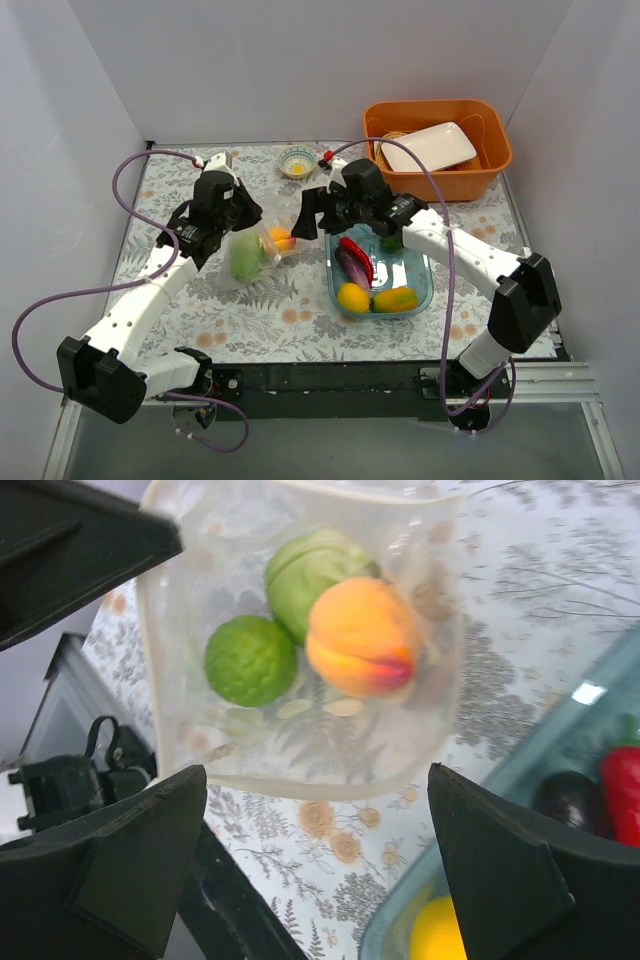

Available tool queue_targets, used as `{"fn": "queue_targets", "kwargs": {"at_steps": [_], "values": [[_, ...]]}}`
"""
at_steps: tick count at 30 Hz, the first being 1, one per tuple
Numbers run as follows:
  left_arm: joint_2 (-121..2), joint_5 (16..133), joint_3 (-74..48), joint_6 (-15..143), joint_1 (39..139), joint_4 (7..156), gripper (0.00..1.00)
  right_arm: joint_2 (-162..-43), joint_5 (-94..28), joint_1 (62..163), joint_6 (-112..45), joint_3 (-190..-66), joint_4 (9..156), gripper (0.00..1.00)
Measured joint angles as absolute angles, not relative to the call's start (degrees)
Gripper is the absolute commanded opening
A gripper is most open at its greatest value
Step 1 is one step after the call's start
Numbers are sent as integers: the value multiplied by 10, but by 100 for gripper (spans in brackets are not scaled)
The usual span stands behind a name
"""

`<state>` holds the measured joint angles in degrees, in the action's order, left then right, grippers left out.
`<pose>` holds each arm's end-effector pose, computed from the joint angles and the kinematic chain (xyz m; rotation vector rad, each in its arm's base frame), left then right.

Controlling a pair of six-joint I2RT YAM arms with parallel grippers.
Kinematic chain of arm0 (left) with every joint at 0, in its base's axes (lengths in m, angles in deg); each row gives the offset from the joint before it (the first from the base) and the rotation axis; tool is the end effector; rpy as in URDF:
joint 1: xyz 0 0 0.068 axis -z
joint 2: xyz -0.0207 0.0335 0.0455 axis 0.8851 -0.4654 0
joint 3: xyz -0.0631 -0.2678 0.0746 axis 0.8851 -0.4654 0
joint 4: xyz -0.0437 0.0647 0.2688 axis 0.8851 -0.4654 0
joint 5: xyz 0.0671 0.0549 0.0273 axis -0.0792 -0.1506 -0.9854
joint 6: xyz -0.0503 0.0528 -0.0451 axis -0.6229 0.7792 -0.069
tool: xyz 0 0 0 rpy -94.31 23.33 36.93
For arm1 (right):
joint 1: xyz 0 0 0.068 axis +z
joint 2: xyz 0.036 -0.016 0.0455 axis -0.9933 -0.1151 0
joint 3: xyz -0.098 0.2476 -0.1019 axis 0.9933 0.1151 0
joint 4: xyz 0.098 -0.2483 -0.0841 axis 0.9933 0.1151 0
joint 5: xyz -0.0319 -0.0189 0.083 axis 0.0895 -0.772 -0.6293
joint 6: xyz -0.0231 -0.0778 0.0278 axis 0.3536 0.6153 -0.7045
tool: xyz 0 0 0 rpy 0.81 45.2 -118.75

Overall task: Place the food in the zip-top bag and seal the zipper
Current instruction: Place the fake fruit in the zipper food storage bag.

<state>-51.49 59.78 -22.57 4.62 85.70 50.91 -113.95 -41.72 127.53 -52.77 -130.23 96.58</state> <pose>0.2843 -0.1141 0.3256 -0.9733 2.0432 -0.8178 0.2935 0.3152 0.3099 -0.5395 2.1677 1.0172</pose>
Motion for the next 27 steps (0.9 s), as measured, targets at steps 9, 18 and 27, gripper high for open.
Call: {"fn": "queue_targets", "kwargs": {"at_steps": [9,18,27], "values": [[-513,553,-227,34,856,495,0,-1109,-274,1242,-529,-1290,1056,98],[-487,487,-227,17,837,484,0,-1078,-166,1213,-529,-1219,1131,98],[-502,527,-235,16,834,506,0,-1054,-155,1202,-511,-1186,1168,98]]}}
